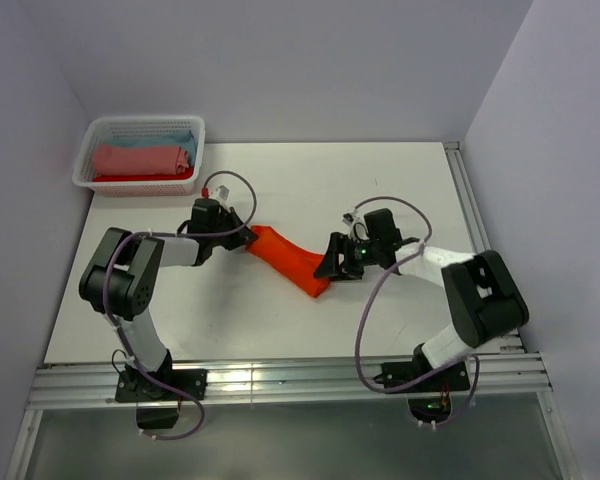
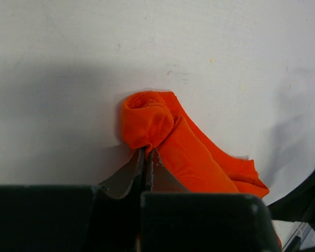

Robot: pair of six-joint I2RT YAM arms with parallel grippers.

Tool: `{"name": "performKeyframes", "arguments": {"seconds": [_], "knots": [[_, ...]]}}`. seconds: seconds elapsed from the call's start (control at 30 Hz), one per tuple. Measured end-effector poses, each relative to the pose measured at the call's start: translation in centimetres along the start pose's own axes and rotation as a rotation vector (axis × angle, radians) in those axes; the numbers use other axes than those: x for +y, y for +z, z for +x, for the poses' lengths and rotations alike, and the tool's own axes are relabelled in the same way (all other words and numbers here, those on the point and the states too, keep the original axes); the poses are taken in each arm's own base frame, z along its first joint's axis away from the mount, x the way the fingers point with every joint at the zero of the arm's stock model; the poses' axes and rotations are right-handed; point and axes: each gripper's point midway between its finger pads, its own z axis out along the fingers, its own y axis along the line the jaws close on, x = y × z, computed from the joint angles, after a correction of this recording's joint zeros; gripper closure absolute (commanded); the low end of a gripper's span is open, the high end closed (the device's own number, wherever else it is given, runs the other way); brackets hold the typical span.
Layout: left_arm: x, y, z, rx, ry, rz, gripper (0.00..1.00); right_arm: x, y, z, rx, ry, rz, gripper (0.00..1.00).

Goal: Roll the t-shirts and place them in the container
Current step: Roll the tshirt

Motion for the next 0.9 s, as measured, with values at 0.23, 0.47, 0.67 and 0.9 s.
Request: {"name": "performKeyframes", "arguments": {"seconds": [0.23,0.47,0.67,0.9], "knots": [[0.5,-0.6,0.3,-0.005,-0.008,-0.026,1.00,2.1,-4.1,-1.1,-0.210,-0.115,0.032,0.00],[0.9,-0.7,0.7,0.009,-0.019,-0.048,1.00,0.0,-3.9,1.0,-0.274,-0.120,0.088,0.00],[0.9,-1.0,0.8,0.020,-0.023,-0.066,1.00,-2.1,-2.6,1.6,-0.305,-0.052,0.139,0.00],[1.0,-1.3,1.0,0.031,-0.028,-0.082,1.00,-2.5,-1.1,-0.3,-0.368,-0.011,0.113,0.00]]}}
